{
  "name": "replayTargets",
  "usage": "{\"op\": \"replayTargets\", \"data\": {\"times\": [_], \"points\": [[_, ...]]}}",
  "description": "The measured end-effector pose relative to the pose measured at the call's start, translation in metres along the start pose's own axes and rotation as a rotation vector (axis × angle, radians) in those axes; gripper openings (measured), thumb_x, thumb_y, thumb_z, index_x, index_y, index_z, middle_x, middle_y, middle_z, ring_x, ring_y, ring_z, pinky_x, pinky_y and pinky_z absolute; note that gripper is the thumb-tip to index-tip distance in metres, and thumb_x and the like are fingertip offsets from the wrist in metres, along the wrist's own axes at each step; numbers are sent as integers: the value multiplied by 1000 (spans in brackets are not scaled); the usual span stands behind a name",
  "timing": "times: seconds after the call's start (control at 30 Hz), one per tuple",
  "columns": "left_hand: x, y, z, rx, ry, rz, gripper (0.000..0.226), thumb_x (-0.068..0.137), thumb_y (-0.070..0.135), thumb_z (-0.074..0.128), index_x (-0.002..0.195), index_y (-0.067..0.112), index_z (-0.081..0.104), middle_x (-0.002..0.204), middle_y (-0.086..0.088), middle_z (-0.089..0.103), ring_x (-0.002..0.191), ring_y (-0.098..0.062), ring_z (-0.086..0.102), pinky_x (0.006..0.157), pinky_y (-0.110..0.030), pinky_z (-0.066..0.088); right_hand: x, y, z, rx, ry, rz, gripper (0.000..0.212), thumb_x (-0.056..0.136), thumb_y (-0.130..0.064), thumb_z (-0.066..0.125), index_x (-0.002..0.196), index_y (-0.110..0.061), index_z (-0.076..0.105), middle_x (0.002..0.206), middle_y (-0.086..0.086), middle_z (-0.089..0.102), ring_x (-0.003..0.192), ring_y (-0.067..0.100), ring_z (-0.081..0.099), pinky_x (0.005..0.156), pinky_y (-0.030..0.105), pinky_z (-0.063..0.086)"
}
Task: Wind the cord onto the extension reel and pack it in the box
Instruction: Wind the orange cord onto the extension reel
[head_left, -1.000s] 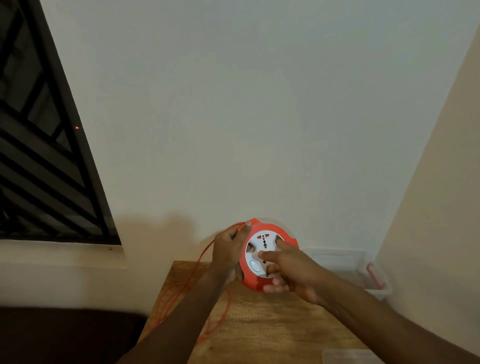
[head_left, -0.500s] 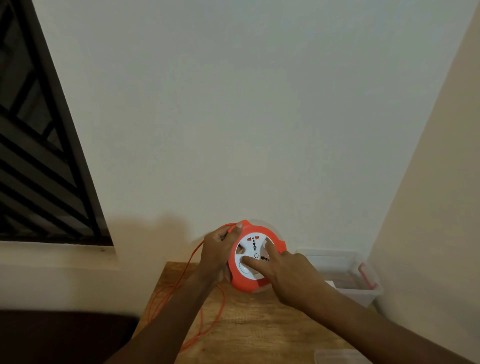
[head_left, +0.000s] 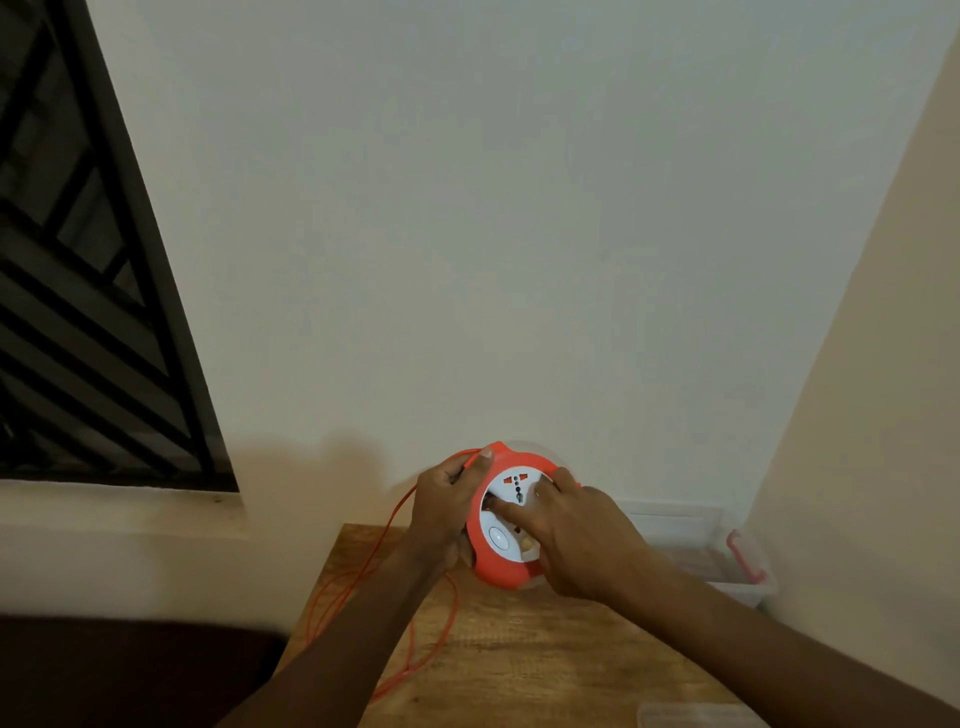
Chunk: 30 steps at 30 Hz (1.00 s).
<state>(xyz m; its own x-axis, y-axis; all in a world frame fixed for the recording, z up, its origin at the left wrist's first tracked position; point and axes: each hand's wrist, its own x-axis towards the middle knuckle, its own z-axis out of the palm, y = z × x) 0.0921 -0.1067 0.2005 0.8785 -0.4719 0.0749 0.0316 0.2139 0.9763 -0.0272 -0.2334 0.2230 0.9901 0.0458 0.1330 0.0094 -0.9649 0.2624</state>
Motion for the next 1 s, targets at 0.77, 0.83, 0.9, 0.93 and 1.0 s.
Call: {"op": "replayTargets", "data": {"times": [0.77,0.83,0.9,0.93,1.0], "points": [[-7,-16,8,-93,123,38,20,96,32,70,102,15,79,94,-8,83,82,-30,80,69,-44,66,1,-10,6,1382,30,745,59,75,-35,77,124,-32,45,124,-1,53,92,14,62,52,22,51],[-10,-17,8,-106,112,15,19,97,32,69,99,16,80,93,-7,83,81,-28,80,65,-39,66,-6,-12,2,1214,8,666,65,73,-37,76,128,-32,42,112,-4,60,86,9,63,56,23,50],[-11,-13,9,-134,86,-7,20,98,31,68,101,14,79,94,-8,83,83,-29,80,66,-38,66,-10,-10,0,722,87,481,57,78,-37,68,129,-31,43,105,-3,68,87,13,65,69,30,54],[-10,-11,9,-136,71,-9,20,98,31,67,102,14,78,95,-8,83,84,-29,80,67,-38,67,-11,-9,-1,489,146,365,52,81,-34,65,129,-31,45,111,-1,68,91,18,66,74,34,55],[-10,-8,9,-125,47,-2,19,99,31,66,100,17,78,95,-7,83,83,-29,81,66,-37,66,-14,-3,-3,211,184,142,48,82,-26,69,127,-29,53,127,5,60,100,27,64,75,38,56]]}}
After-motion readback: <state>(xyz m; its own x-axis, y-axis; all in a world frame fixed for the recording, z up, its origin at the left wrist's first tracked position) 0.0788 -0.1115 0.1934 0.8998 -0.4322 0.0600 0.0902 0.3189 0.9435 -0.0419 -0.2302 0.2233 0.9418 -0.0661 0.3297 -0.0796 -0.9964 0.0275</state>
